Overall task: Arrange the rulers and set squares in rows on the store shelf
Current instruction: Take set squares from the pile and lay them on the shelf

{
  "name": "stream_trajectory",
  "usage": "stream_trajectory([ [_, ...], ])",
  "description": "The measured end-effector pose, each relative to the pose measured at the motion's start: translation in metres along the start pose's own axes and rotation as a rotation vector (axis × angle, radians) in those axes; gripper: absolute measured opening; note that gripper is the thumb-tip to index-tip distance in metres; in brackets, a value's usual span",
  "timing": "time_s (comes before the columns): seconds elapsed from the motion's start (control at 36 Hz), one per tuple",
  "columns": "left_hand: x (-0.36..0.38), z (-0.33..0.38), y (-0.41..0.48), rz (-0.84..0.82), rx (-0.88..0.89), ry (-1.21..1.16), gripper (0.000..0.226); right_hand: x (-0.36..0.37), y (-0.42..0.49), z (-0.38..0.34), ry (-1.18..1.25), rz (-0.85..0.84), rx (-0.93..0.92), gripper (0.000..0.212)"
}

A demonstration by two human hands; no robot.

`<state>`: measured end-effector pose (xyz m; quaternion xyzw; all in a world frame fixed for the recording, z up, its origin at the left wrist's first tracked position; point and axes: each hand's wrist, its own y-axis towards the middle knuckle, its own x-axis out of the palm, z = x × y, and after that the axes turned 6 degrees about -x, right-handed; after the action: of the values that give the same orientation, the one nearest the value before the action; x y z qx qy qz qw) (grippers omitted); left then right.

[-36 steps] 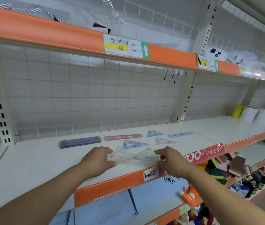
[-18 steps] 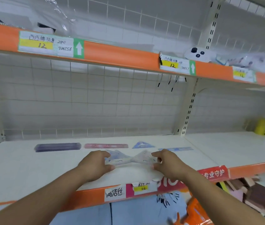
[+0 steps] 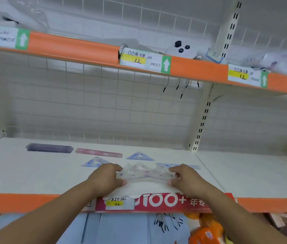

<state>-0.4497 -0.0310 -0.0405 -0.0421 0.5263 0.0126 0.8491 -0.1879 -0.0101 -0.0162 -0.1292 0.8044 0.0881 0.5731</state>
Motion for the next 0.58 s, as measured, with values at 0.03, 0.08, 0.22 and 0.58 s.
stream_trajectory([
  [0.03, 0.003, 0.004, 0.0, 0.004, -0.008, 0.005, 0.057, -0.001, 0.001, 0.006, -0.005, -0.004, 0.0, 0.054],
  [0.08, 0.008, 0.012, 0.001, 0.006, -0.021, 0.001, 0.057, -0.004, 0.003, 0.018, -0.004, -0.013, 0.001, 0.056],
  [0.22, 0.017, 0.029, 0.005, -0.003, -0.028, 0.039, 0.059, -0.01, 0.007, 0.043, -0.026, -0.036, 0.009, 0.058],
  [0.58, 0.04, 0.051, 0.033, -0.066, 0.012, 0.119, 0.059, -0.018, 0.019, 0.079, -0.001, -0.106, -0.024, 0.012],
])
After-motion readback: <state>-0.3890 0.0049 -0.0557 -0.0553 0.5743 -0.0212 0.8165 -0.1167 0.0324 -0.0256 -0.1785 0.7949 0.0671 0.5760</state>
